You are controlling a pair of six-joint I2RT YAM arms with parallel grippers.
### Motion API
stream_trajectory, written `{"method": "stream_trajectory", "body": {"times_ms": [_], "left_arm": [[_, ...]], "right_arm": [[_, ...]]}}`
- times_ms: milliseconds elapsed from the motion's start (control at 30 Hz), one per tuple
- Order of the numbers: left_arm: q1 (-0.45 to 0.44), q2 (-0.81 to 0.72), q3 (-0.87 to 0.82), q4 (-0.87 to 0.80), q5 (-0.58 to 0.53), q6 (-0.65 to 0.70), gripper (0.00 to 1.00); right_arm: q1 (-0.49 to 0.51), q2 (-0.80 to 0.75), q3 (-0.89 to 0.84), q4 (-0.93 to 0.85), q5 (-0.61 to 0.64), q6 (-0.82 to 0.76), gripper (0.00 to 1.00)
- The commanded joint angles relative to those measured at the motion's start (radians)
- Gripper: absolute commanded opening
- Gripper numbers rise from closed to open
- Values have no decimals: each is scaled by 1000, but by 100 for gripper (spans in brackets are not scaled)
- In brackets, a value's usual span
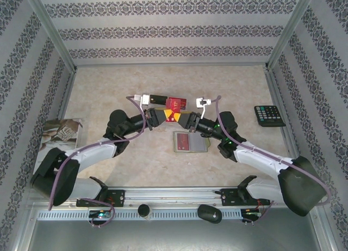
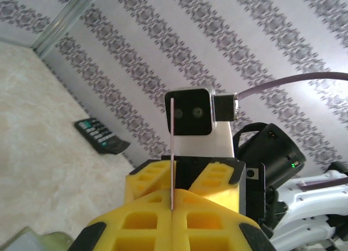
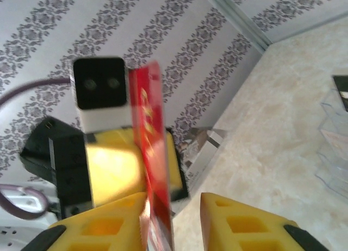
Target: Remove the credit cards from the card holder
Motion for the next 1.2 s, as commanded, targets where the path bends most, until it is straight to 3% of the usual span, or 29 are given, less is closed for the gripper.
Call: {"method": "stream_trajectory", "body": {"times_ms": [0,67,167,333,567,700,867,1167], "left_arm": [[8,-82,118,-481,14,276,0],[7,-80,226,-778,-23,447,0],[5,-28,384,-1095,-91,659,0],[-23,90,615,-1422,-300,1003,0],[-58,264,871,-1626,-387,1423,0],[-64,365,1012,-1722,-405,1576,0],[-73,516,1180,-1852,-471,1726,0],[-73,708,1418,-1950,-479,1903,0]], "right_arm": [[-51,-128,-46,-159,13,-74,32],[-65,-228,-58,-320,75,-151,32],[-74,-342,-68,-494,160,-224,32],[-137,-451,-131,-574,245,-172,30],[-195,-490,-193,-603,211,-140,29],[-217,-512,-202,-619,202,-135,28],[-232,-502,-208,-623,198,-135,28],[-251,-480,-215,-636,195,-143,28]]}}
